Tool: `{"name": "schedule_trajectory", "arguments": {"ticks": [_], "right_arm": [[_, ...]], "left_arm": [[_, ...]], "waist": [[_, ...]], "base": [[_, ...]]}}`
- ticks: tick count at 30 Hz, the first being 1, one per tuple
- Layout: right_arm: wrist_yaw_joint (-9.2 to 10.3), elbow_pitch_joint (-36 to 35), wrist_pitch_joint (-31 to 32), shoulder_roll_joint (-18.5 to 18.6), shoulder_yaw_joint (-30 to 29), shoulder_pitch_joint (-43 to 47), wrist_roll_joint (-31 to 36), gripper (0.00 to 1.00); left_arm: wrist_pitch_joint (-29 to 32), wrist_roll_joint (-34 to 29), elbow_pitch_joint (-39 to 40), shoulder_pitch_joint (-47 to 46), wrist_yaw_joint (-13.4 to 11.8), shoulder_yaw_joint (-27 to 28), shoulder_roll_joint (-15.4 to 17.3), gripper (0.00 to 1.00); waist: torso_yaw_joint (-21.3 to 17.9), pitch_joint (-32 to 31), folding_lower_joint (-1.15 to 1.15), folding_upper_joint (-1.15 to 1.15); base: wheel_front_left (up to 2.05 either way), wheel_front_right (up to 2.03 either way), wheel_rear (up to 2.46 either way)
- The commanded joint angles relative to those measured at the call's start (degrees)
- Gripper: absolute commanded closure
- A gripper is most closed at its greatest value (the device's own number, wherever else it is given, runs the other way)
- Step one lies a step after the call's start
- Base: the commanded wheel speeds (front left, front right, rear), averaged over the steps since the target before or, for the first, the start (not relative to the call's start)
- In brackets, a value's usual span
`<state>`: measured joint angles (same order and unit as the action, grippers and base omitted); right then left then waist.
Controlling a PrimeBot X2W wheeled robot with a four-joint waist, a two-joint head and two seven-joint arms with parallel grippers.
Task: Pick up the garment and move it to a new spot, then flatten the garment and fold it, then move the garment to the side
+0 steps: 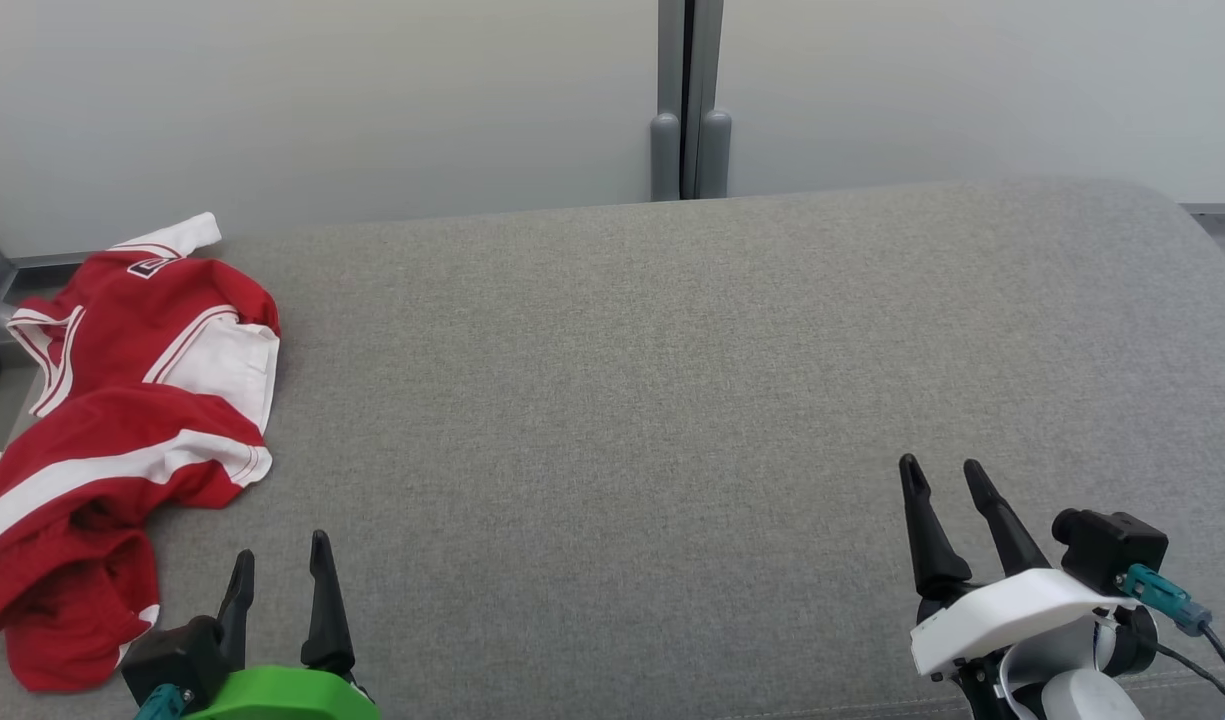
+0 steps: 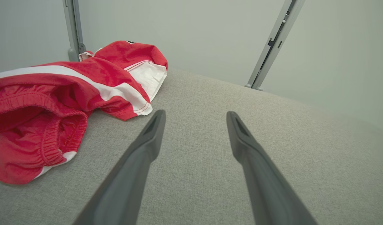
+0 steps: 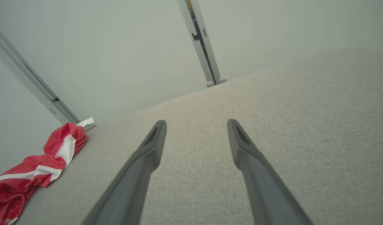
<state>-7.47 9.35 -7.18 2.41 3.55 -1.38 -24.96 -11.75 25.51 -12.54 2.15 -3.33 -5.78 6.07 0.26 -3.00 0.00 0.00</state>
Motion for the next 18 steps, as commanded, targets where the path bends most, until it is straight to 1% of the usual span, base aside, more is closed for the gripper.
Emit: {"name": "schedule_trajectory", "arguments": {"ticks": [1, 13, 18], "right_arm": [[-0.03, -0.3, -0.8, 0.4, 0.5, -0.2, 1.7, 0.0], [-0.02, -0.2, -3.0, 0.4, 2.2, 0.4, 7.9, 0.0], [-0.03, 0.0, -3.9, 0.5, 2.9, 0.6, 10.3, 0.0]], "left_arm": [[-0.5, -1.6, 0.3, 0.6, -0.5, 0.1, 0.5, 0.0], [-1.4, -7.4, -0.6, 1.3, -0.5, -0.8, 1.5, 0.0], [-1.4, -8.9, -1.0, 1.4, 0.2, -1.2, 1.8, 0.0]], "waist": [[0.0, 0.0, 0.0, 0.0], [0.0, -0.5, 0.0, 0.0], [0.0, -0.7, 0.0, 0.0]], "base": [[0.0, 0.0, 0.0], [0.0, 0.0, 0.0], [0.0, 0.0, 0.0]]}}
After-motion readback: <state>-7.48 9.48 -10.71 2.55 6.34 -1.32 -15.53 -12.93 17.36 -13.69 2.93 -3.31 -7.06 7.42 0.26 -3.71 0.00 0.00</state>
